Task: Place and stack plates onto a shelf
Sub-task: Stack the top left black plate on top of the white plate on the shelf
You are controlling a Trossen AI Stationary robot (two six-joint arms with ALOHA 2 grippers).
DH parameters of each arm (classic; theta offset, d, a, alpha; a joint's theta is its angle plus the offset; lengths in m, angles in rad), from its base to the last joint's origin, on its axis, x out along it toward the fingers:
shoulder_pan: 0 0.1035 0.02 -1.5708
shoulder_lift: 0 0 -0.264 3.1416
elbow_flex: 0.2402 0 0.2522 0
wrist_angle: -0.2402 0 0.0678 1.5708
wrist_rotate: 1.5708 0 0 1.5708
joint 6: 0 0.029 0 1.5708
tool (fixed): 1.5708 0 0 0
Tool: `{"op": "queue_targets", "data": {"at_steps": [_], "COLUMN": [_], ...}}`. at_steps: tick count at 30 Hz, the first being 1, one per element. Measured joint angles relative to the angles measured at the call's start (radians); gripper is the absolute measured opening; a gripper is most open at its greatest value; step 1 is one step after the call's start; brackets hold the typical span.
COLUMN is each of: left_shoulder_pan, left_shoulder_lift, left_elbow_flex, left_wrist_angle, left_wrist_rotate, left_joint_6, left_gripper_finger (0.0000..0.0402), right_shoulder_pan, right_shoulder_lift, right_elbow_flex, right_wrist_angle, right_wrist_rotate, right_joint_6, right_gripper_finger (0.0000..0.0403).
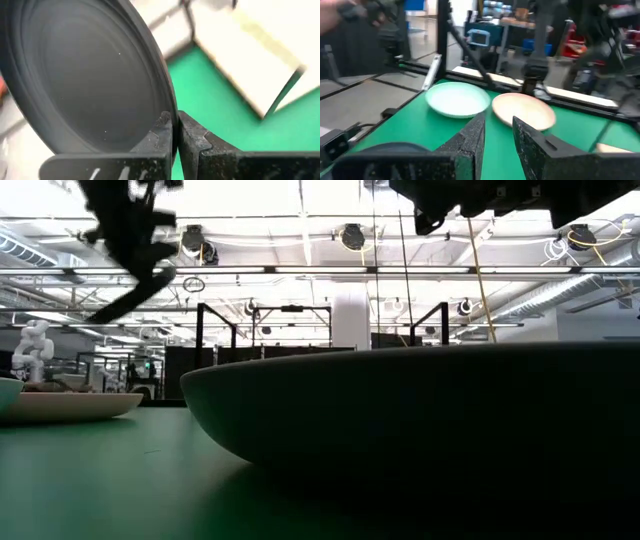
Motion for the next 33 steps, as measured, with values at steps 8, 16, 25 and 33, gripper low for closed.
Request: {"op": "queue_targets", "data": {"at_steps": [8,16,25,33], "left_shoulder_pan": [-0.077,-0.126,-0.125,-0.049], "left_shoulder_lift": [0.111,0.388,0.701,0.879], "left_elbow_flex": [0.225,0.278,0.390,0.483], "left_wrist_angle": [0.359,0.764,0.903,0.893], "left_wrist_rotate": [-0.056,0.092,0.238,0.300], "left_joint_6": [0.504,0.911,1.176,1.256], "left_gripper_finger": [0.0010,0.0010,0.0010,0.0010], "right_shoulder_pan": [-0.001,0.000,0.000,0.000], "right_shoulder_lift": [-0.224,-0.417,-0.534,-0.553], "right_elbow_flex": [0.001,0.001,-0.002,-0.025], "right_wrist_angle": [-0.218,-0.403,-0.497,-0.476], "right_wrist_rotate": [0.137,0.212,0.212,0.212], "right_joint_6": [-0.030,-0.029,-0.023,-0.023], "right_gripper_finger": [0.0082,0.0082,0.0082,0.0082]}}
